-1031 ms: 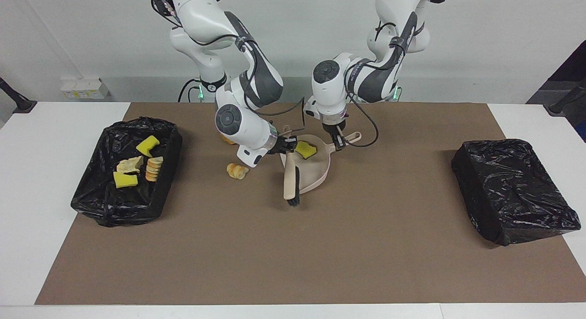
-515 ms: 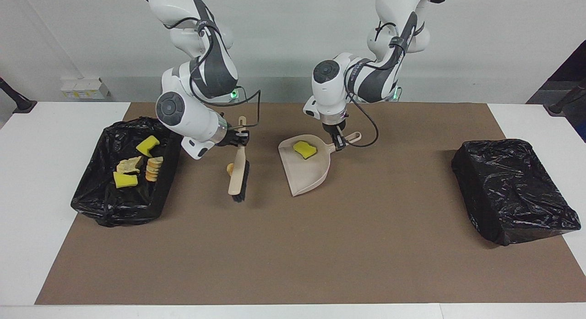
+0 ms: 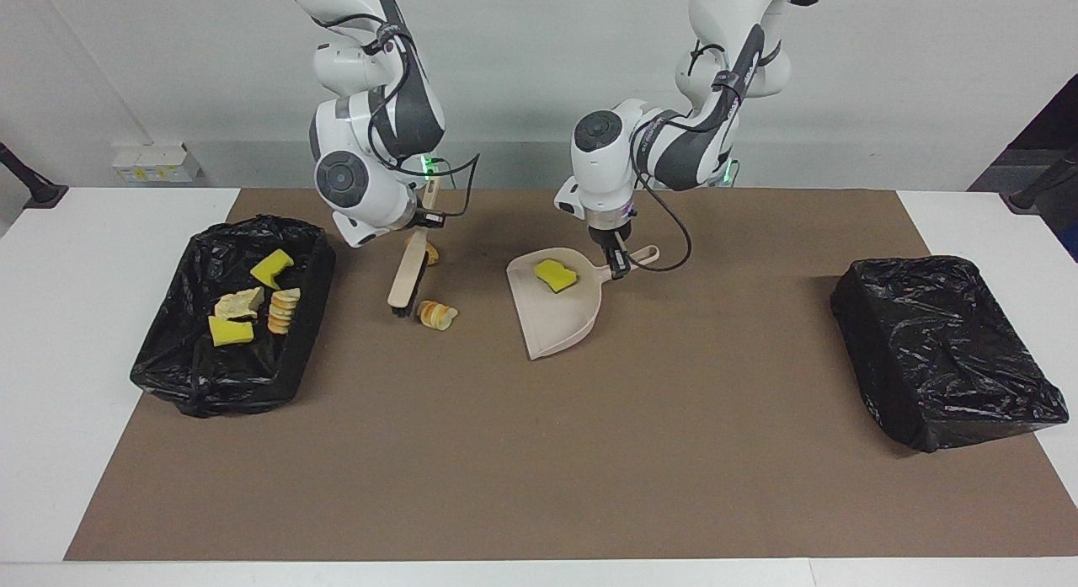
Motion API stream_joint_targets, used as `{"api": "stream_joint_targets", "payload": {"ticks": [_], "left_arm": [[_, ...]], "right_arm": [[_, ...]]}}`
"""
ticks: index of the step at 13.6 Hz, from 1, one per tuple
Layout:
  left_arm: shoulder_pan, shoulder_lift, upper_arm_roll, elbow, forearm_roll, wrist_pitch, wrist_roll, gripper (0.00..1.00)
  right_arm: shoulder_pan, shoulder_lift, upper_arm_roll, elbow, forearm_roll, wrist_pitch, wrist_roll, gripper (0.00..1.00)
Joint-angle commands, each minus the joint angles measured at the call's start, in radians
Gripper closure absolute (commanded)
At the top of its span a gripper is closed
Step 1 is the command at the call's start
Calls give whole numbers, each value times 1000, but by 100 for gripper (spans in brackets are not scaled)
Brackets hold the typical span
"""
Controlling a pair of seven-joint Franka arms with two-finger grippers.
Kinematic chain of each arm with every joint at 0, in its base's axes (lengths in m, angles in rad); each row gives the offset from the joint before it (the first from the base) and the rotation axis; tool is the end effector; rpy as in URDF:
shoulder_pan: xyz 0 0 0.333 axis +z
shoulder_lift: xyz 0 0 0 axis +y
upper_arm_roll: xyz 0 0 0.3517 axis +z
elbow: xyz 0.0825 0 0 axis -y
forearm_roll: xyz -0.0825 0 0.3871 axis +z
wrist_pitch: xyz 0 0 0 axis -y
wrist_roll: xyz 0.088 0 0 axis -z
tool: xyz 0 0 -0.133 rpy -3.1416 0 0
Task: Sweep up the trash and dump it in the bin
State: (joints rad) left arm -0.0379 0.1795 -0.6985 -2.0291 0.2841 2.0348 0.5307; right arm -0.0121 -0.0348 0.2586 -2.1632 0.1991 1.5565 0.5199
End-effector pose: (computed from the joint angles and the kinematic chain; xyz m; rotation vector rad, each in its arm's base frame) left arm 0.4423 -0.3577 0.3772 -2.2809 1.9414 0.1640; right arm 0.4258 0.1350 0.3946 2.9224 -0.4898 -0.9148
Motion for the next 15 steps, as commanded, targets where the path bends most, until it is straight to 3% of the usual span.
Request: {"api": "stream_joint_targets", "payload": {"ticks": [1, 4, 6, 8, 12, 15], "left_arm": [[-8, -14, 5, -22, -14, 50, -29, 100], [-4, -9, 7, -20, -14, 58, -29, 100], [0, -9, 7, -22, -13, 56, -29, 100], [1, -11, 7, -25, -14, 51, -29, 100], [4, -11, 7, -28, -14, 58, -29, 100], [4, -11, 7, -26, -14, 58, -29, 100]], "right_arm": [[21, -143, 7, -156, -18, 36, 162, 100], [84, -210, 8, -230, -15, 30, 337, 100], [119, -281, 8, -317, -1, 30, 326, 100], [110, -284, 8, -351, 6, 43, 241, 100], [136, -111, 8, -337, 11, 252, 298, 100], [153, 39, 8, -195, 11, 286, 338, 100]]}}
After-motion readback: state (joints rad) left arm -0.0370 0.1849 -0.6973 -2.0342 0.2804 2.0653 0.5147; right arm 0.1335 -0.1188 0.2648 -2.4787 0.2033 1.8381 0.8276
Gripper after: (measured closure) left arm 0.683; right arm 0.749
